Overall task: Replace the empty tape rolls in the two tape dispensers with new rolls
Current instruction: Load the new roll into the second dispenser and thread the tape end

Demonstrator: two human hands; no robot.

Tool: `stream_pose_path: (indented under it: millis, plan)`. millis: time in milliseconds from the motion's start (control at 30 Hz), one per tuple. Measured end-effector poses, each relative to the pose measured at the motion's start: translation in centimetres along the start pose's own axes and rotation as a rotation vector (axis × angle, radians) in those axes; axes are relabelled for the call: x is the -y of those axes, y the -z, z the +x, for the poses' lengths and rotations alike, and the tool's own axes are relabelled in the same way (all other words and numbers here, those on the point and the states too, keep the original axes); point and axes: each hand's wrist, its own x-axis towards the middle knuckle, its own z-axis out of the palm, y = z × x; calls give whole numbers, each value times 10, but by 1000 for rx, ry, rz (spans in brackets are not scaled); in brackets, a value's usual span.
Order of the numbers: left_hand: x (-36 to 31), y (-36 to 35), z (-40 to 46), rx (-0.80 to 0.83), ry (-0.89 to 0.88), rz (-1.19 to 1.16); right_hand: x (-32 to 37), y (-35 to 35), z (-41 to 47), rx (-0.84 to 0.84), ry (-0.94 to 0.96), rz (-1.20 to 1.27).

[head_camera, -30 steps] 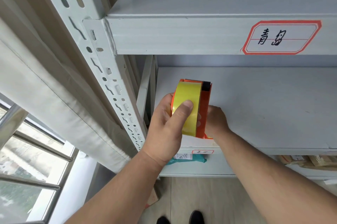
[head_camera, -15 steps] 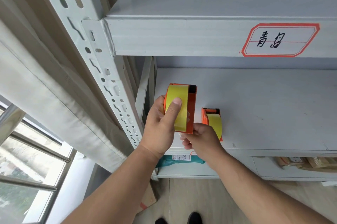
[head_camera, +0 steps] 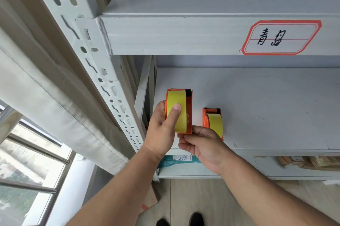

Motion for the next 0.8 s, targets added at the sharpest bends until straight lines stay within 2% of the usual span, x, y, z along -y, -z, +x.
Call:
stream_pose_path:
  millis: [233,433,567,800]
  plan:
    - [19,6,7,35,38,35,2,0,6,-26,-178,287]
    - [54,12,9,50,175,80,-19,3,46,-336,-264,66]
    - [75,13,18,31,213,191,-41,8,73,-456,-333,-23]
    - [98,20,27,71,283,196,-59,15,97,-569,-380,-78]
